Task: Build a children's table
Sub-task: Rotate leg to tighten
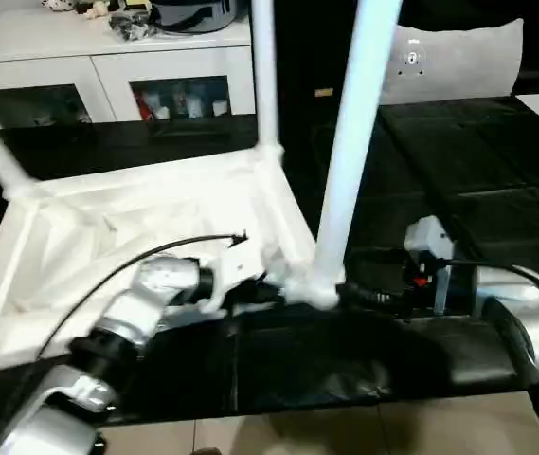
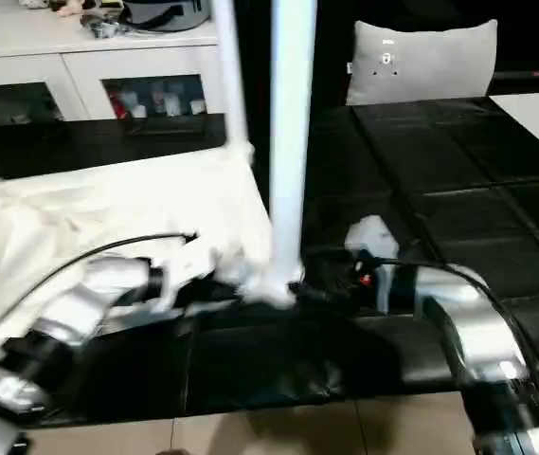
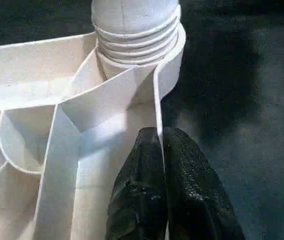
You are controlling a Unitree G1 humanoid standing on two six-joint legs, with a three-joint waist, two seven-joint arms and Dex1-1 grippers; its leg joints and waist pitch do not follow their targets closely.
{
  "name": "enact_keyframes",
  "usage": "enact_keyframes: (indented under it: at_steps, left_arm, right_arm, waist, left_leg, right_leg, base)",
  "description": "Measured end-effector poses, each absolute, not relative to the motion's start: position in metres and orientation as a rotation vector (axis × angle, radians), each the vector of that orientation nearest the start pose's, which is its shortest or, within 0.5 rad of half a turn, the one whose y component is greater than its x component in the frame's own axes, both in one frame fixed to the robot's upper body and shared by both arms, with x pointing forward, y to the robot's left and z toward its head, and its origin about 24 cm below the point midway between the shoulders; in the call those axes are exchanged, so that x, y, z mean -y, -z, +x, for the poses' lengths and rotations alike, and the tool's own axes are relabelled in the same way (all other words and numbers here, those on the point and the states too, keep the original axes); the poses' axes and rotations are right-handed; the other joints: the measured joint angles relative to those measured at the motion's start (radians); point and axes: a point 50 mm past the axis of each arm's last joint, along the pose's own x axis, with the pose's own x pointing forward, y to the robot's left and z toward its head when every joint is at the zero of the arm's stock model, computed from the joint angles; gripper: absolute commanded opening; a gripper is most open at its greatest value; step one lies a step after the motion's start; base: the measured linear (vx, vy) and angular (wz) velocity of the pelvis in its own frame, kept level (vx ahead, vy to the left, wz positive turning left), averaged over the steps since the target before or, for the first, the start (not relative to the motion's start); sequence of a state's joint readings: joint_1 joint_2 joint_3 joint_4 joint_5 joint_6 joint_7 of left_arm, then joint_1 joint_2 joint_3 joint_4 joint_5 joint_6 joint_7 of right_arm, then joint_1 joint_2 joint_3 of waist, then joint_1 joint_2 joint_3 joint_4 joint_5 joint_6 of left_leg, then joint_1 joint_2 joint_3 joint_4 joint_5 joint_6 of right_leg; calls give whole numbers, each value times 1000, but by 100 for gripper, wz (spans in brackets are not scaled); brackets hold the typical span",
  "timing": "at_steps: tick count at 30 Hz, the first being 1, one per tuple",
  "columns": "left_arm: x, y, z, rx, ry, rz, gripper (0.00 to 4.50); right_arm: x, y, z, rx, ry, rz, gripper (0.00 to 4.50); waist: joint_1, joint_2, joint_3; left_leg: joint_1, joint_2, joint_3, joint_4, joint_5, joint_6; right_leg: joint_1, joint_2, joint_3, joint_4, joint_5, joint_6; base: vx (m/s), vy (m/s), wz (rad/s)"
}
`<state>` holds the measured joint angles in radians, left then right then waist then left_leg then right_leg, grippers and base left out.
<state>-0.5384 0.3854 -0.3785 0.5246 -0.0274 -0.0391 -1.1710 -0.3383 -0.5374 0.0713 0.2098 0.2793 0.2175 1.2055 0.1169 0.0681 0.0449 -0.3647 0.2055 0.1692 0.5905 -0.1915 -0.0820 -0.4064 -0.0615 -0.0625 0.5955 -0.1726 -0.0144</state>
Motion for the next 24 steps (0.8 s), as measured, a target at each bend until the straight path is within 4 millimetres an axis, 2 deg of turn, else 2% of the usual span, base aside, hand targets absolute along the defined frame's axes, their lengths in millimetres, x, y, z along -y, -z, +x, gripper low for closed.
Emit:
enact_keyframes:
  at_steps: [6, 9, 10, 12, 14, 18, 24]
  left_arm:
    - [-131, -51, 294, -370, 1566, 513, 0]
    - [-133, -52, 291, -384, 1607, 522, 0]
    - [-133, -52, 291, -385, 1616, 522, 0]
    - [-133, -52, 290, -386, 1629, 521, 0]
    - [-133, -52, 290, -383, 1630, 518, 0]
    - [-133, -52, 290, -383, 1632, 517, 0]
    - [-133, -52, 290, -385, 1632, 518, 0]
  right_arm:
    - [184, -79, 280, -310, -1375, -152, 307]
    - [179, -79, 279, -328, -1445, -127, 304]
    - [178, -78, 278, -336, -1461, -123, 277]
    - [175, -76, 278, -337, -1483, -113, 265]
    - [169, -75, 279, -328, -1504, -103, 261]
    - [161, -72, 281, -319, -1526, -89, 222]
    - [160, -71, 281, -316, -1529, -91, 193]
  waist:
    - [13, -6, 1]
    - [20, -8, 0]
    - [24, -10, 0]
    - [28, -12, 0]
    - [27, -12, 0]
    - [27, -12, 0]
    - [27, -12, 0]
  left_leg:
    - [-1, 1, 0, 2, 0, 0]
    - [-1, 1, 1, 2, 0, 0]
    - [-1, 1, 0, 2, 0, 0]
    - [-1, 1, 0, 2, 0, 0]
    - [-1, 1, 0, 3, 0, 0]
    - [-1, 1, 0, 3, 0, 0]
    - [-1, 1, 0, 3, 0, 0]
  right_leg:
    - [0, -1, -1, 1, 0, 0]
    - [0, -1, -1, 2, 0, 0]
    - [0, -1, -1, 2, 0, 0]
    - [0, -1, -2, 2, 0, 0]
    - [0, -2, -2, 2, 0, 0]
    - [0, -2, -2, 4, 0, 0]
    - [0, -2, -2, 4, 0, 0]
  base:
    - [0, 0, 0]
    - [0, 0, 0]
    - [0, 0, 0]
    - [0, 0, 0]
    - [0, 0, 0]
    - [0, 0, 0]
    - [0, 0, 0]
